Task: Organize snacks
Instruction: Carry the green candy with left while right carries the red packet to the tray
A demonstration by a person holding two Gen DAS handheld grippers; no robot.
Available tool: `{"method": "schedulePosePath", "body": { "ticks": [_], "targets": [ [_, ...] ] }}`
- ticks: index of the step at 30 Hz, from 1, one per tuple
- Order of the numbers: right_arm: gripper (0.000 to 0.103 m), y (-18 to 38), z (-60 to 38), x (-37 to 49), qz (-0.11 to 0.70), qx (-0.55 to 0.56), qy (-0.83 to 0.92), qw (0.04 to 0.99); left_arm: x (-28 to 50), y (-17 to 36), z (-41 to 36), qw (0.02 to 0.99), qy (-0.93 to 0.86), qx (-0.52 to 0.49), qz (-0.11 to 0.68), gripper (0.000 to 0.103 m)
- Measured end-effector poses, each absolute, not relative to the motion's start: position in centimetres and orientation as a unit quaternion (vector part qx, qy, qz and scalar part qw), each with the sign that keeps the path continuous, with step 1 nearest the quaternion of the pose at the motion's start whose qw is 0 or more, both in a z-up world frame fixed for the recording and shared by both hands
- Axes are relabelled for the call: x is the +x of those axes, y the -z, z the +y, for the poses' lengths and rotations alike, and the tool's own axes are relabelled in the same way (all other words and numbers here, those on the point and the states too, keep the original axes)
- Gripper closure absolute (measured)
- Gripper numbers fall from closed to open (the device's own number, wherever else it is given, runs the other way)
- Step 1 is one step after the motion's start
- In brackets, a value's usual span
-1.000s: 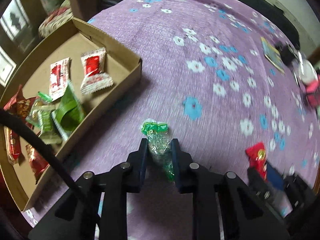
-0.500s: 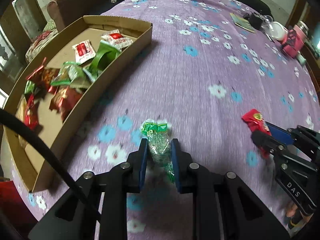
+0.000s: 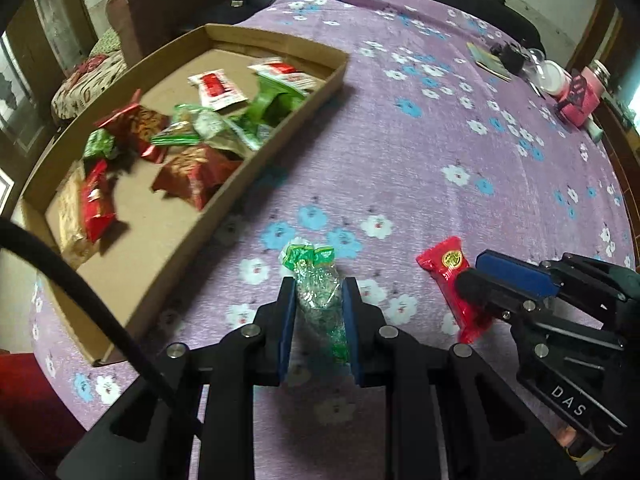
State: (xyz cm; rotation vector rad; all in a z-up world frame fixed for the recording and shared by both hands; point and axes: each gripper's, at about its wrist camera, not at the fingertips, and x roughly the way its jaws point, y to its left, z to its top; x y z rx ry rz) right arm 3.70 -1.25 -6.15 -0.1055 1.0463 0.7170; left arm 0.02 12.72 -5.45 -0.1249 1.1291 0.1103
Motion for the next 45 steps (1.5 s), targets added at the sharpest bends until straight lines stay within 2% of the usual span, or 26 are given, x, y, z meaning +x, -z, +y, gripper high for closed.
{"method": "schedulePosePath", "body": {
  "ticks": [4, 11, 12, 13, 16, 21, 27, 35, 45],
  "targets": [
    [0.085, 7.0, 0.1, 3.9, 0.505, -0.067, -0.343, 0.789, -0.5, 5.6, 14.3, 0.839, -0.056, -0.069, 0.537, 0.078],
    [0.076, 7.5, 2.9, 3.5, 0.499, -0.147, -0.34, 0.783, -0.5, 6.6, 14.6, 0.834, -0.054, -0.072, 0.545, 0.078],
    [0.077, 7.6, 3.1, 3.5, 0.496, -0.151, -0.342, 0.783, -0.4, 6.6, 14.5, 0.834, -0.052, -0.071, 0.545, 0.078],
    [0.085, 7.6, 3.2, 3.5, 0.494, -0.16, -0.339, 0.785, -0.4, 6.6, 14.4, 0.834, -0.051, -0.069, 0.545, 0.078],
    [0.086, 7.5, 3.2, 3.0, 0.488, -0.177, -0.339, 0.785, -0.5, 6.6, 14.6, 0.835, -0.048, -0.073, 0.544, 0.078],
    [0.086, 6.1, 2.3, 3.0, 0.48, -0.146, -0.337, 0.797, -0.9, 6.0, 14.4, 0.839, -0.045, -0.075, 0.537, 0.078],
    [0.085, 3.2, 3.9, 3.1, 0.448, -0.137, -0.364, 0.805, -1.5, 3.6, 14.9, 0.851, -0.04, -0.093, 0.516, 0.078],
    [0.085, 0.1, 9.5, 4.2, 0.407, -0.141, -0.419, 0.799, -1.5, 0.0, 20.7, 0.866, -0.097, -0.128, 0.474, 0.078],
    [0.085, 3.1, 18.7, 6.8, 0.434, -0.138, -0.445, 0.771, 0.8, 2.1, 28.7, 0.838, -0.197, -0.145, 0.488, 0.078]
  ]
}}
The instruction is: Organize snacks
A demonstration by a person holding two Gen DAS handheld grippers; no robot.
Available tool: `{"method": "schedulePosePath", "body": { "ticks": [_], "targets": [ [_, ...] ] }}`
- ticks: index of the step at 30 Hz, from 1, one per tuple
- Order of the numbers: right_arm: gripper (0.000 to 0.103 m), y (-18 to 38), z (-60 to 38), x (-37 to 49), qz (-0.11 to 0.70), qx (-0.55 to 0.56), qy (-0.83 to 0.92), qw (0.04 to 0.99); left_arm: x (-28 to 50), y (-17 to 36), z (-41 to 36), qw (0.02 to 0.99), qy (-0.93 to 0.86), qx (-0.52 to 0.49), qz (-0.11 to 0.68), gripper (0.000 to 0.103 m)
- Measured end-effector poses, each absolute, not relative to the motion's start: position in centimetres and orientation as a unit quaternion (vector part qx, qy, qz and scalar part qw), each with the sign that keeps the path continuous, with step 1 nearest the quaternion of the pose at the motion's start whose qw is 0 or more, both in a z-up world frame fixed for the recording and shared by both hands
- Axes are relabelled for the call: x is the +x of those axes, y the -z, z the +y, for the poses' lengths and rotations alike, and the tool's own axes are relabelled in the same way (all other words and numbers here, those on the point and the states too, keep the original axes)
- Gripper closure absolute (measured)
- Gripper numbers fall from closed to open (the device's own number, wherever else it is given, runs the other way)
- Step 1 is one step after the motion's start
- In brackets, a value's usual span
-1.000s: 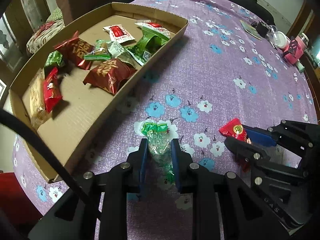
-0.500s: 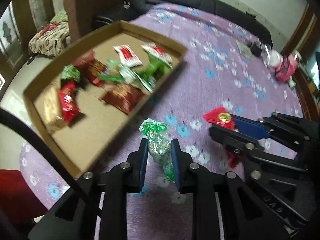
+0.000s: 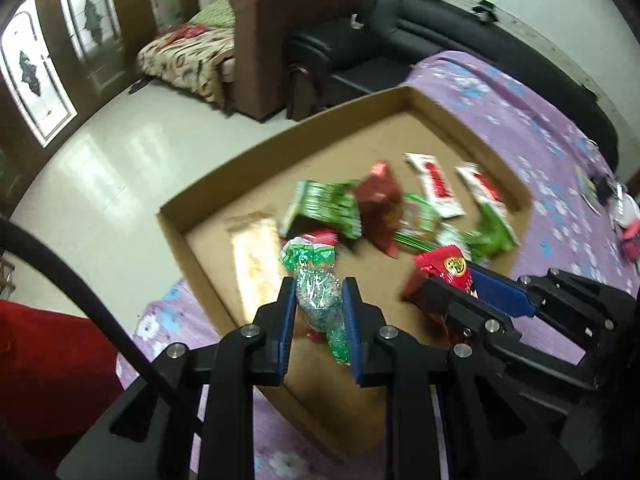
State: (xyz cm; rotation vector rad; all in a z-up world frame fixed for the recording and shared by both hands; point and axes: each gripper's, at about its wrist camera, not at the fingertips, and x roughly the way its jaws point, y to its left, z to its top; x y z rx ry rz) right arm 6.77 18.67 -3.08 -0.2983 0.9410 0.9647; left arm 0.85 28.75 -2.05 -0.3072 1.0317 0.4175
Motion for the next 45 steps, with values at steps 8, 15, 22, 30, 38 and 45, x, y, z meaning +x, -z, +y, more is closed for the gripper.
{"method": "schedulePosePath", "body": {
  "ticks": [8, 15, 22, 30, 38, 45],
  "targets": [
    [0.082, 3.8, 19.3, 7.1, 0.442, -0.153, -0.429, 0.773, 1.8, 3.3, 30.3, 0.823, -0.204, -0.162, 0.504, 0.078],
    [0.076, 3.4, 19.2, 6.9, 0.436, -0.158, -0.414, 0.783, 2.0, 3.4, 29.8, 0.82, -0.205, -0.156, 0.51, 0.077],
    [0.046, 1.7, 17.0, 6.5, 0.412, -0.146, -0.395, 0.808, 1.4, 2.5, 29.9, 0.822, -0.229, -0.157, 0.497, 0.055],
    [0.035, -0.7, 13.6, 3.4, 0.367, -0.127, -0.402, 0.829, -0.8, 0.3, 28.4, 0.845, -0.247, -0.135, 0.454, 0.04],
    [0.035, 0.2, 11.2, 1.5, 0.39, -0.115, -0.408, 0.818, -3.6, -0.7, 26.0, 0.861, -0.249, -0.103, 0.432, 0.027],
    [0.035, 1.1, 10.6, -0.1, 0.403, -0.124, -0.415, 0.806, -6.1, -0.5, 24.7, 0.87, -0.217, -0.128, 0.423, 0.022]
  ]
}}
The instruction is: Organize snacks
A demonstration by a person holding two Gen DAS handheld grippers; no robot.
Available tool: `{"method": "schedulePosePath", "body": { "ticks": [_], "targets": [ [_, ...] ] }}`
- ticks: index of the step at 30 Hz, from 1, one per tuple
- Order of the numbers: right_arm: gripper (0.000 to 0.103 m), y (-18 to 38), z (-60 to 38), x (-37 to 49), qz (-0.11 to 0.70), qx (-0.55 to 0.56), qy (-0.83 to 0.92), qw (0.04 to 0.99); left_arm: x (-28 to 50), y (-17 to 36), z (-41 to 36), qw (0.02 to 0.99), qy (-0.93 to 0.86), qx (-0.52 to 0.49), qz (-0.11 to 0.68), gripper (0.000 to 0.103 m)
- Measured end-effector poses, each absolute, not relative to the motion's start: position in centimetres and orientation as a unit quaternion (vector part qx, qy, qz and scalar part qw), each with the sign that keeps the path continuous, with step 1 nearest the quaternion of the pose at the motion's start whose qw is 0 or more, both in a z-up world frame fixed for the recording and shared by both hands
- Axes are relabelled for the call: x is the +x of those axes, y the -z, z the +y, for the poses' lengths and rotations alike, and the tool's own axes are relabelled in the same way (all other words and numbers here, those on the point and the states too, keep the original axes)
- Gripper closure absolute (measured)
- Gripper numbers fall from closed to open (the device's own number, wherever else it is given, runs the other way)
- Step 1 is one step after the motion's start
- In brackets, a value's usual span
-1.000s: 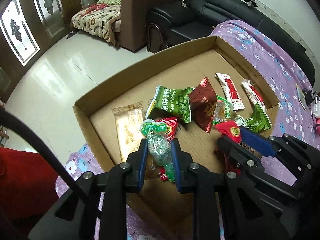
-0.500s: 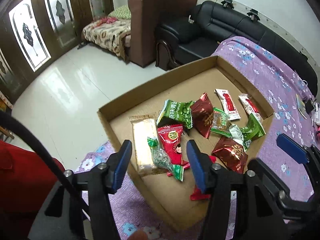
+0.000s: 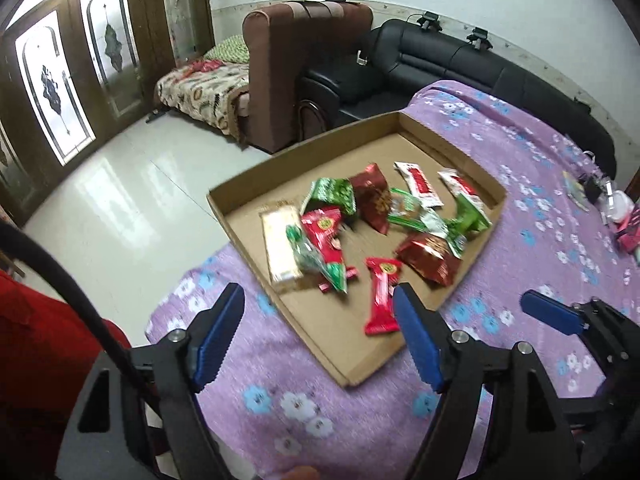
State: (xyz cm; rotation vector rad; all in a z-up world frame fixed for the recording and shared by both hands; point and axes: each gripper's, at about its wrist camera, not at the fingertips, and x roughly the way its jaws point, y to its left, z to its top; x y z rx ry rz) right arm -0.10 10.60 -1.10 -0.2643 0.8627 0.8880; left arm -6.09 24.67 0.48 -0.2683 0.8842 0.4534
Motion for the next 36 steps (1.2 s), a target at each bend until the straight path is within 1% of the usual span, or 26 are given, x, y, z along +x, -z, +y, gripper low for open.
{"method": "schedulePosePath", "body": {
  "ticks": [2, 11, 18, 20, 36],
  "targets": [
    [0.035, 1.3, 10.6, -0.4, 0.405, -0.127, -0.416, 0.804, -6.5, -0.4, 24.5, 0.868, -0.216, -0.13, 0.428, 0.017],
    [0.035, 1.1, 11.7, -1.2, 0.396, -0.14, -0.431, 0.799, -7.4, -1.1, 24.1, 0.876, -0.218, -0.111, 0.416, 0.017],
    [0.035, 0.9, 12.2, -1.1, 0.394, -0.146, -0.428, 0.8, -7.3, -0.8, 25.0, 0.872, -0.19, -0.149, 0.426, 0.017],
    [0.035, 0.9, 12.4, -1.0, 0.394, -0.147, -0.425, 0.802, -7.4, -1.0, 25.1, 0.877, -0.182, -0.155, 0.418, 0.017],
    [0.035, 0.8, 14.0, 0.0, 0.394, -0.163, -0.394, 0.814, -7.9, -1.5, 25.6, 0.878, -0.214, -0.154, 0.399, 0.019]
  ]
}}
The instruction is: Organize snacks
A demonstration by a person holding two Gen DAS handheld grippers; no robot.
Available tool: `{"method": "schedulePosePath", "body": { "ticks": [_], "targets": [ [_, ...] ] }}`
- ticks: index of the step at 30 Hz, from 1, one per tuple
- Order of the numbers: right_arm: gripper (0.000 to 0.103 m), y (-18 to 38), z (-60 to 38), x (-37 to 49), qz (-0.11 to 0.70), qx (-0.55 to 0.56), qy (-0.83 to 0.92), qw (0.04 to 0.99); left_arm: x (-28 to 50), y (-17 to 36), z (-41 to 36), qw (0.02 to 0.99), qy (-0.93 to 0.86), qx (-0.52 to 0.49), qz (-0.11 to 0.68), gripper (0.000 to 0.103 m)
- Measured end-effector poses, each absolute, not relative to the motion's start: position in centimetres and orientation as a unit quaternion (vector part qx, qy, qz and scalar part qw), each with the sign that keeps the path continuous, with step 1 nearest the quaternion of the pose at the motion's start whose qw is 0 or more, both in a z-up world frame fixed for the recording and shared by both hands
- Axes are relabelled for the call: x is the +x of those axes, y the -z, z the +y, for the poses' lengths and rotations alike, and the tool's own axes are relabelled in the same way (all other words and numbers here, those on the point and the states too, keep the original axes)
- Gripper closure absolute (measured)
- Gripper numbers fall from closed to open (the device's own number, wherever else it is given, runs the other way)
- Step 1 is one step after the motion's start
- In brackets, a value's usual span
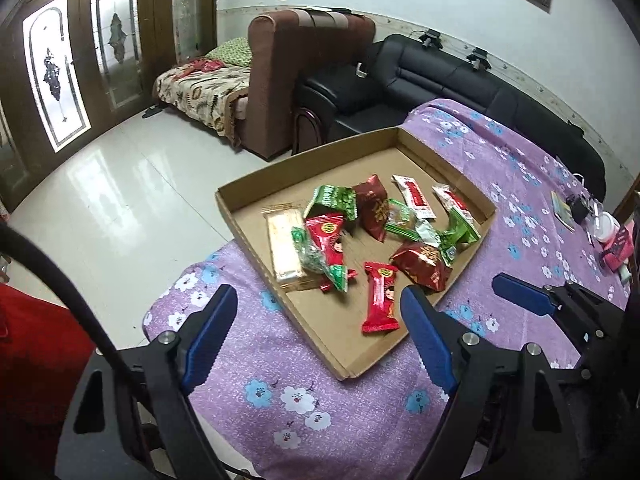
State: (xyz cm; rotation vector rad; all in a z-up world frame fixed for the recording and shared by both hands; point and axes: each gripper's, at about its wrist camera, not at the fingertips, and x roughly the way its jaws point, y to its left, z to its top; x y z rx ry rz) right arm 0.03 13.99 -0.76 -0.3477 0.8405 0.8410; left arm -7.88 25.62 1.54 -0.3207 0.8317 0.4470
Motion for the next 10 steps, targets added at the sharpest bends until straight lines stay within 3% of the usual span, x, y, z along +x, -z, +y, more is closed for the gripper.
{"method": "schedulePosePath", "body": {
  "ticks": [10],
  "targets": [
    [0.032, 0.73, 13.87, 0.12, 0.396, -0.161, -0.39, 0.815, -7.63, -1.53, 25.84, 0.877, -0.214, -0.145, 0.405, 0.017]
  ]
}}
